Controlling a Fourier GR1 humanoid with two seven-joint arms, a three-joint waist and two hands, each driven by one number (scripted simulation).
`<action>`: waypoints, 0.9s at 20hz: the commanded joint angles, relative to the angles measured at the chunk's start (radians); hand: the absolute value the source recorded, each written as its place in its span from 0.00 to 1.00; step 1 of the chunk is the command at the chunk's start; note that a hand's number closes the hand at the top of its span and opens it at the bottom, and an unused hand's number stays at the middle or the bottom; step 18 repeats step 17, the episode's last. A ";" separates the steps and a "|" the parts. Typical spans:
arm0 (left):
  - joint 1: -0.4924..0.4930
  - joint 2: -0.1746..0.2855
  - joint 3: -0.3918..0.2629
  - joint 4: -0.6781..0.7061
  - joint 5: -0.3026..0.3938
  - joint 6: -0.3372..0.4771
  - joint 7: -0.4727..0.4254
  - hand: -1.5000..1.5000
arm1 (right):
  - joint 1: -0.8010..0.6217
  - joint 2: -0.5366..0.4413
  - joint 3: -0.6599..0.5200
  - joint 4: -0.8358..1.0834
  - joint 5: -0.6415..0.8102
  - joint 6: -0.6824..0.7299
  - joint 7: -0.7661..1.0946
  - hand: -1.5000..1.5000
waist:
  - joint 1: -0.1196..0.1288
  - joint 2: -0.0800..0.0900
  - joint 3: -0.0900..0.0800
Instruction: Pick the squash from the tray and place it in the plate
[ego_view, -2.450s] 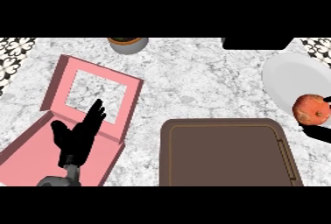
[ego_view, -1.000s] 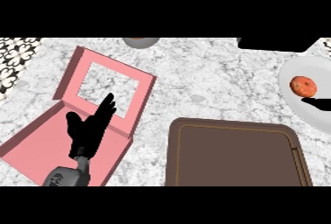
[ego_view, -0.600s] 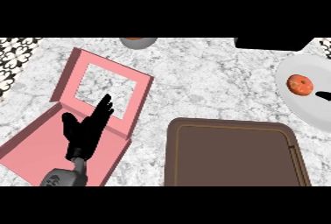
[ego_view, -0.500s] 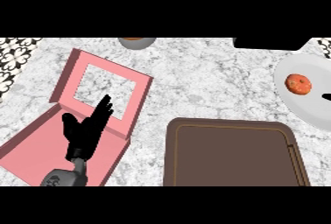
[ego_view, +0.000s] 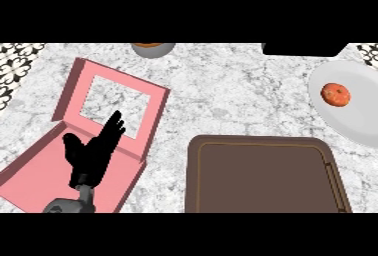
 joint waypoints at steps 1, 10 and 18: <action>0.031 -0.005 -0.003 0.029 0.006 -0.006 0.013 0.50 | 0.085 -0.022 0.022 -0.010 0.020 0.156 -0.119 0.00 | -0.015 0.002 -0.004; 0.052 -0.019 -0.022 0.031 -0.024 0.015 0.014 0.50 | 0.186 -0.028 0.075 -0.063 0.073 0.096 -0.200 0.00 | -0.017 -0.002 -0.003; 0.028 -0.010 0.008 0.029 -0.001 0.007 0.041 0.50 | 0.256 -0.024 0.080 -0.057 0.072 0.097 -0.251 0.00 | -0.028 -0.007 -0.004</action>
